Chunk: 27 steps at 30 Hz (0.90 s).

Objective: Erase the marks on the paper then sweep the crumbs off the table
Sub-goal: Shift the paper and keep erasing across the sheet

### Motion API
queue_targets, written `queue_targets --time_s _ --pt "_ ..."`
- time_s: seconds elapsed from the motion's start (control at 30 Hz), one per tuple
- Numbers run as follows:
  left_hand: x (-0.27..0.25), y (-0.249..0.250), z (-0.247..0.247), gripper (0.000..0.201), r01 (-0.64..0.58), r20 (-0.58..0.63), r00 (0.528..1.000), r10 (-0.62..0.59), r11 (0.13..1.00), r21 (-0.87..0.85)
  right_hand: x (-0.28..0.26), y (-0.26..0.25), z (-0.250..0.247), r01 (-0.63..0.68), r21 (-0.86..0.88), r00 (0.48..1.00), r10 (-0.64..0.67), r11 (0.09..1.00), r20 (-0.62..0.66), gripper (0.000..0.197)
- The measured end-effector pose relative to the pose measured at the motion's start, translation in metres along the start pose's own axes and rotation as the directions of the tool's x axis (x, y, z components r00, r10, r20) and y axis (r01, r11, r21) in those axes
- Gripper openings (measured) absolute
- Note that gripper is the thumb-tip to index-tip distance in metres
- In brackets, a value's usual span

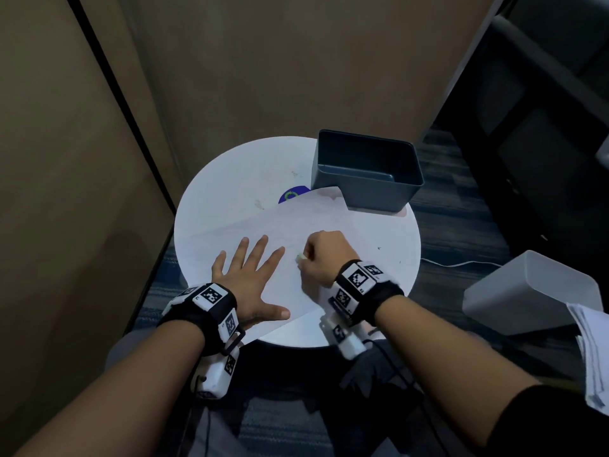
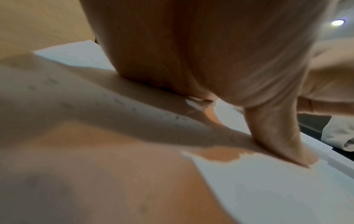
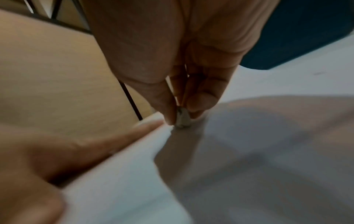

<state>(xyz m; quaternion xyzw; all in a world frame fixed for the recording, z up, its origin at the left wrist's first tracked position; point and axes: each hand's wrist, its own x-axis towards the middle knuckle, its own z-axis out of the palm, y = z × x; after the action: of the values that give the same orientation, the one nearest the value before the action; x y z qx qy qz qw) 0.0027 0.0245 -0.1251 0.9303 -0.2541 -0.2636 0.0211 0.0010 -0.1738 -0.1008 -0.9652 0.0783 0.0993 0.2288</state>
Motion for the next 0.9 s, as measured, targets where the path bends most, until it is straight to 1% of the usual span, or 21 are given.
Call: queue_targets --time_s 0.07,0.13,0.2,0.27,0.37,0.4,0.43,0.5,0.57,0.63,0.67,0.7,0.77,0.83,0.87,0.9 --pt "0.000 0.000 0.000 0.119 0.000 0.006 1.000 0.000 1.000 0.002 0.002 0.021 -0.011 -0.096 0.014 0.992 0.097 0.995 -0.075 0.019" --pt "0.001 0.001 0.002 0.119 -0.002 0.008 1.000 0.002 1.000 -0.003 0.010 0.050 -0.033 -0.224 0.002 0.966 0.222 0.975 -0.136 0.019" --pt "-0.001 0.000 0.005 0.119 -0.003 0.016 1.000 0.003 1.000 -0.009 0.017 0.068 -0.051 -0.297 -0.051 0.943 0.285 0.953 -0.169 0.019" --pt "-0.002 -0.001 0.006 0.119 -0.004 0.005 1.000 0.004 1.000 -0.010 0.021 0.064 -0.056 -0.284 -0.074 0.946 0.267 0.956 -0.186 0.022" --pt "0.001 -0.002 0.004 0.120 -0.015 -0.009 1.000 0.015 1.000 -0.011 0.023 0.038 -0.042 -0.104 0.007 0.986 0.104 0.995 -0.131 0.020" --pt "0.001 -0.002 0.003 0.120 -0.017 -0.003 1.000 0.017 1.000 -0.010 0.020 0.031 -0.036 -0.070 0.010 0.993 0.070 0.998 -0.099 0.019" --pt "0.001 -0.002 0.002 0.120 -0.017 0.004 1.000 0.017 1.000 -0.010 0.019 0.030 -0.031 -0.071 -0.006 0.995 0.070 0.997 -0.074 0.019" --pt "0.002 -0.002 0.003 0.120 -0.015 0.011 1.000 0.015 1.000 -0.008 0.021 0.043 -0.031 -0.147 -0.021 0.986 0.145 0.989 -0.079 0.022" --pt "0.003 -0.004 0.004 0.120 -0.011 0.005 1.000 0.011 1.000 -0.009 0.026 0.058 -0.044 -0.264 -0.032 0.956 0.257 0.964 -0.141 0.025" --pt "0.000 -0.004 0.006 0.120 -0.007 0.011 1.000 0.007 1.000 -0.011 0.024 0.064 -0.058 -0.335 -0.096 0.934 0.316 0.937 -0.170 0.027" --pt "-0.001 -0.004 0.006 0.120 -0.008 0.008 1.000 0.008 1.000 -0.010 0.022 0.061 -0.062 -0.334 -0.104 0.933 0.313 0.937 -0.179 0.026" --pt "-0.001 -0.003 0.006 0.119 -0.007 0.003 1.000 0.007 1.000 -0.011 0.019 0.055 -0.063 -0.302 -0.091 0.942 0.282 0.949 -0.185 0.027" --pt "0.000 -0.001 0.003 0.118 -0.006 -0.007 1.000 0.006 1.000 -0.011 0.012 0.037 -0.055 -0.192 -0.037 0.970 0.184 0.981 -0.161 0.025" --pt "0.001 0.000 0.002 0.118 -0.005 -0.014 1.000 0.005 1.000 -0.010 0.005 0.013 -0.040 -0.094 -0.029 0.994 0.092 0.995 -0.066 0.020" --pt "0.000 0.001 0.002 0.118 -0.004 -0.008 1.000 0.004 1.000 -0.006 0.002 0.005 -0.030 -0.072 -0.052 0.997 0.071 0.996 -0.013 0.019" --pt "0.000 0.000 0.002 0.118 -0.001 -0.001 1.000 0.001 1.000 -0.003 0.001 0.003 -0.024 -0.067 -0.083 0.998 0.068 0.994 0.011 0.020"
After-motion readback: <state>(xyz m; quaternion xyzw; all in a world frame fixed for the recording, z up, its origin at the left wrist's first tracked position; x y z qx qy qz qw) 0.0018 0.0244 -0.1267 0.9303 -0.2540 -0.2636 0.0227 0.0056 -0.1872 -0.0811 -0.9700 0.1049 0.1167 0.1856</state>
